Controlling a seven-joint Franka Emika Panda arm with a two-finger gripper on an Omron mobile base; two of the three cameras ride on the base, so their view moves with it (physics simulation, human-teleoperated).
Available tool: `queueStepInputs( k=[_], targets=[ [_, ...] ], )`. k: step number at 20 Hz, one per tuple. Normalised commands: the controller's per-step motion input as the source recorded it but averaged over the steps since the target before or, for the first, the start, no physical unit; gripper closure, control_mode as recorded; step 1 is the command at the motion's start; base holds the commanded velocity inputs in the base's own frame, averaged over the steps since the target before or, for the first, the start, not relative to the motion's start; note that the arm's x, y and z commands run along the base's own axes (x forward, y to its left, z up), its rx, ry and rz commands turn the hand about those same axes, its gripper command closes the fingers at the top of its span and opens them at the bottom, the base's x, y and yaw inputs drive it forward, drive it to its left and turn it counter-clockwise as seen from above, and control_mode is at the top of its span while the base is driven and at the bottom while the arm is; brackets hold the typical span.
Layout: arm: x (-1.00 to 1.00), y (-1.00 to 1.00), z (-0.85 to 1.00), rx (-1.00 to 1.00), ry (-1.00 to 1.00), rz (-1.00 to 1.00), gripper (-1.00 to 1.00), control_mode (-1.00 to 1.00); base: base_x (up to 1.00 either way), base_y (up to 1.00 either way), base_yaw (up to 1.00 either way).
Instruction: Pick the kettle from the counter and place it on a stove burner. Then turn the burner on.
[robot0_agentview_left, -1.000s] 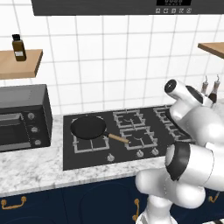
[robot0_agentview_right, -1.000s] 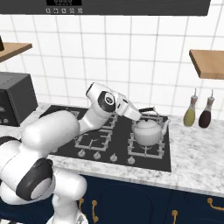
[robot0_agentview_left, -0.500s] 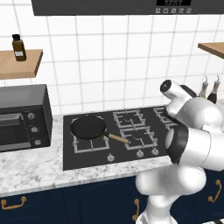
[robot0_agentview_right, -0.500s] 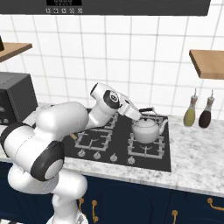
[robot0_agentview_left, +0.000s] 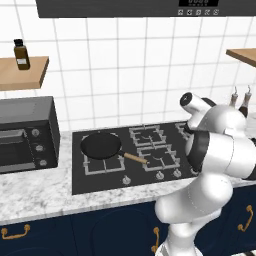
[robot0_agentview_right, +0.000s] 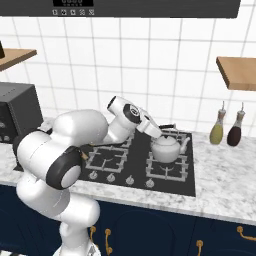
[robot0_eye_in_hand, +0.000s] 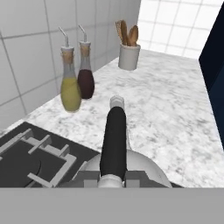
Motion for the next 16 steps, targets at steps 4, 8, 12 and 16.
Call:
queueStepInputs(
  k=[4, 8, 12, 16],
  targets=[
    [0.27, -0.02, -0.16, 0.00, 0.00, 0.00, 1.00, -1.00, 0.00, 0.00, 0.00],
    [0.18, -0.19, -0.23, 0.00, 0.00, 0.00, 1.00, -1.00, 0.00, 0.00, 0.00],
    [0.10, -0.26, -0.26, 0.00, 0.00, 0.00, 1.00, -1.00, 0.00, 0.00, 0.00],
    [0.27, -0.03, -0.25, 0.00, 0.00, 0.00, 1.00, -1.00, 0.00, 0.00, 0.00]
  ],
)
